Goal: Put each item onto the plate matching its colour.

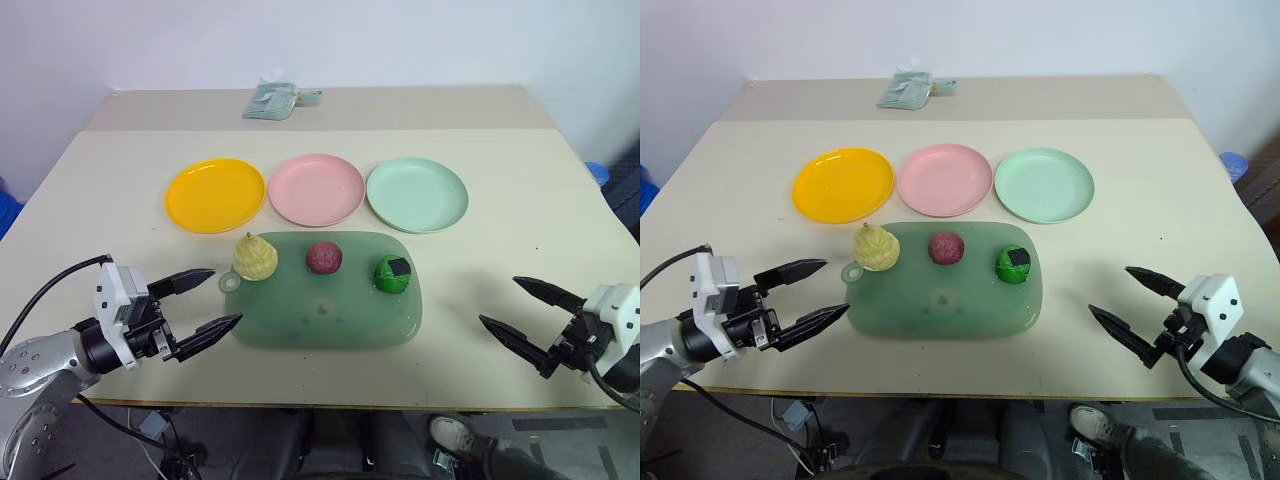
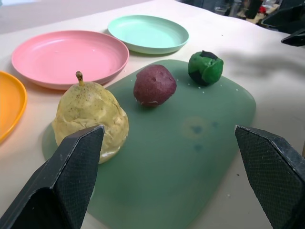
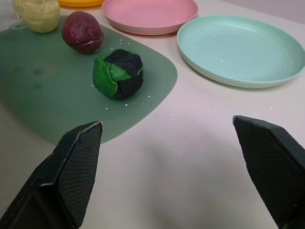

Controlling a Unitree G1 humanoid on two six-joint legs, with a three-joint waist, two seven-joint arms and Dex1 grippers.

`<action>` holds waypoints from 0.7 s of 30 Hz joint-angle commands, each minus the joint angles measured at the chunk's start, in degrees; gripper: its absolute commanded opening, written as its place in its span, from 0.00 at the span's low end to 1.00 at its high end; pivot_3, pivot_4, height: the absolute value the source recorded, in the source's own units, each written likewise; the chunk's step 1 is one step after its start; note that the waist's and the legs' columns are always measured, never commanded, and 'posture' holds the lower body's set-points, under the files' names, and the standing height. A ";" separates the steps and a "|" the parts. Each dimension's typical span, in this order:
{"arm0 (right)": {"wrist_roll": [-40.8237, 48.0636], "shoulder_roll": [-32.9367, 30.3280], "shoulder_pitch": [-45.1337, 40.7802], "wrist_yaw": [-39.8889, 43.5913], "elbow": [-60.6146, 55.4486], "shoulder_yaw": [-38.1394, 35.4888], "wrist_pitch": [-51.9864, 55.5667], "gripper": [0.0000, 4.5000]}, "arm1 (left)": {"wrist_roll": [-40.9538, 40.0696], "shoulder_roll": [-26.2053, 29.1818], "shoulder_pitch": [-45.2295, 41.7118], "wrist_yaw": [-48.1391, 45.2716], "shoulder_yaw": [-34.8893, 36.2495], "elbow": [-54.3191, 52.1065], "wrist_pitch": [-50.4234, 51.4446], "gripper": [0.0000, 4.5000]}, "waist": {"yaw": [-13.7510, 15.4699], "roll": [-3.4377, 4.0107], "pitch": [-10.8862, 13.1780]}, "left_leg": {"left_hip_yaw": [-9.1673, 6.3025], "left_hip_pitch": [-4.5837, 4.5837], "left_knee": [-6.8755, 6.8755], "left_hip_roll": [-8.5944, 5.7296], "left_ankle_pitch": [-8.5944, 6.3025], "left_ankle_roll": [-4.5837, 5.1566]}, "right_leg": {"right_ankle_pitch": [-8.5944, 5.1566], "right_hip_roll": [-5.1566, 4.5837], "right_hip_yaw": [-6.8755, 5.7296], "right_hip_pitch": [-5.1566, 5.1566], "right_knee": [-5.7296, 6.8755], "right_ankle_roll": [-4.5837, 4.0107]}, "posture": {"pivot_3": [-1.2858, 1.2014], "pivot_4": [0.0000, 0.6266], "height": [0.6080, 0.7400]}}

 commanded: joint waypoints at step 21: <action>-0.49 3.27 -37.29 7.89 9.62 27.08 0.71 0.99 | 14.01 -18.94 -20.51 34.11 -15.76 3.73 5.79 1.00 | -0.07 -0.10 0.02 | 0.07 0.01 0.53 0.04 0.19 -0.33 | 0.29 0.15 0.06 0.09 0.23 0.27 | 0.52 0.24 1.00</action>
